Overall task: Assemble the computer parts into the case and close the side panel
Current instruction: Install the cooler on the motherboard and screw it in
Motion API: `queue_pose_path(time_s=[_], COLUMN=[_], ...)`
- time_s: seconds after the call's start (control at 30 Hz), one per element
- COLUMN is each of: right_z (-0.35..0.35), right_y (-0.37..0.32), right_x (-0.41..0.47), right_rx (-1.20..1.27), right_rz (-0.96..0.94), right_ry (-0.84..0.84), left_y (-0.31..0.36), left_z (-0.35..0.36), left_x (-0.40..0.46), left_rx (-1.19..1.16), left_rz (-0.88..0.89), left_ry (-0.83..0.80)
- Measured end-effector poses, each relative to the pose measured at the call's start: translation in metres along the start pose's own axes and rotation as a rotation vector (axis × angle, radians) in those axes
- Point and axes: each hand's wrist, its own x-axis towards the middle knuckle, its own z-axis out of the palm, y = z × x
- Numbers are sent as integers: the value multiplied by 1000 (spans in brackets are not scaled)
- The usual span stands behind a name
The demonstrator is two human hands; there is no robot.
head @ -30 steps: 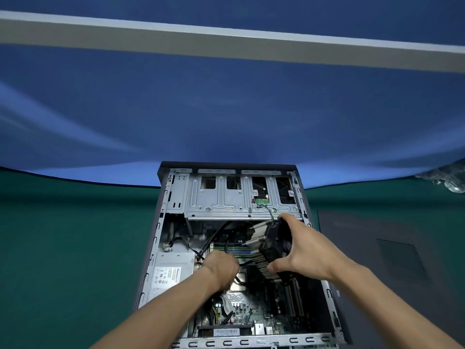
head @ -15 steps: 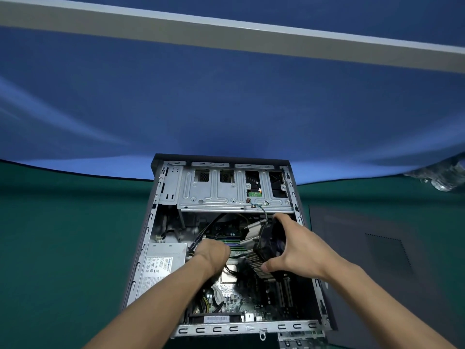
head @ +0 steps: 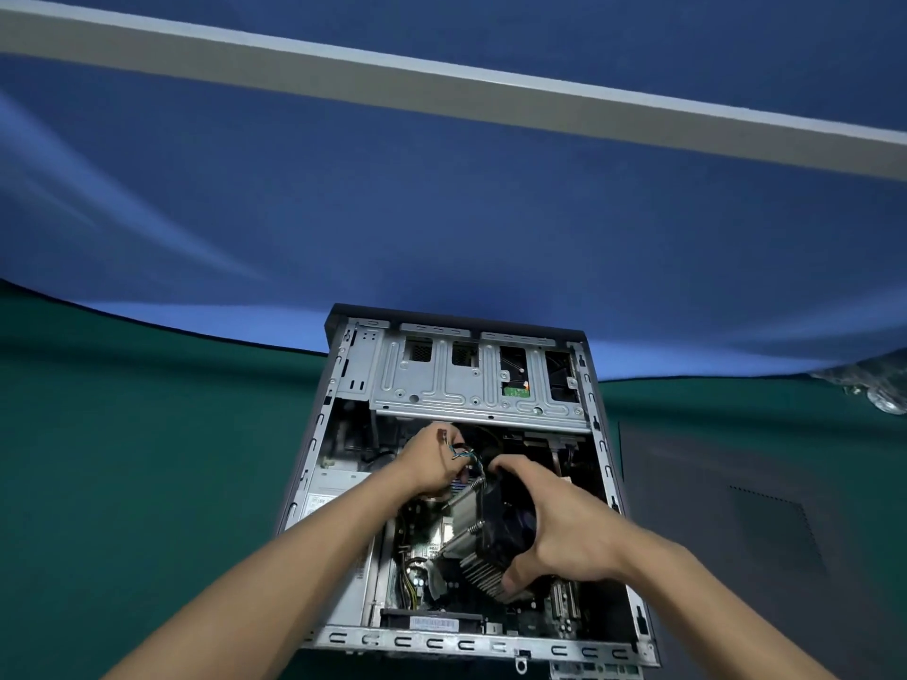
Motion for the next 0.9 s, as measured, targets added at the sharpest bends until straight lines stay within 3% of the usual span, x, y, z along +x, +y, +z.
queue_pose_path(time_s=[0.1, 0.2, 0.33, 0.53, 0.7, 0.9], right_z=[6, 14, 29, 53, 67, 85], right_y=[-1, -1, 0, 3, 4, 10], right_x=[8, 17, 32, 47, 57, 64], right_rx=[39, -120, -277, -409, -524, -570], right_rz=[16, 38, 87, 118, 48, -30], right_ry=[-26, 18, 167, 213, 244, 206], left_y=[9, 4, -3, -3, -10, -24], left_z=[-2, -3, -6, -15, -28, -31], left_x=[-3, -1, 4, 3, -6, -12], left_rx=[-243, -259, -93, 115, 514, 472], left_rz=[-94, -74, -43, 3, 101, 82], left_ry=[-47, -14, 17, -45, -40, 24])
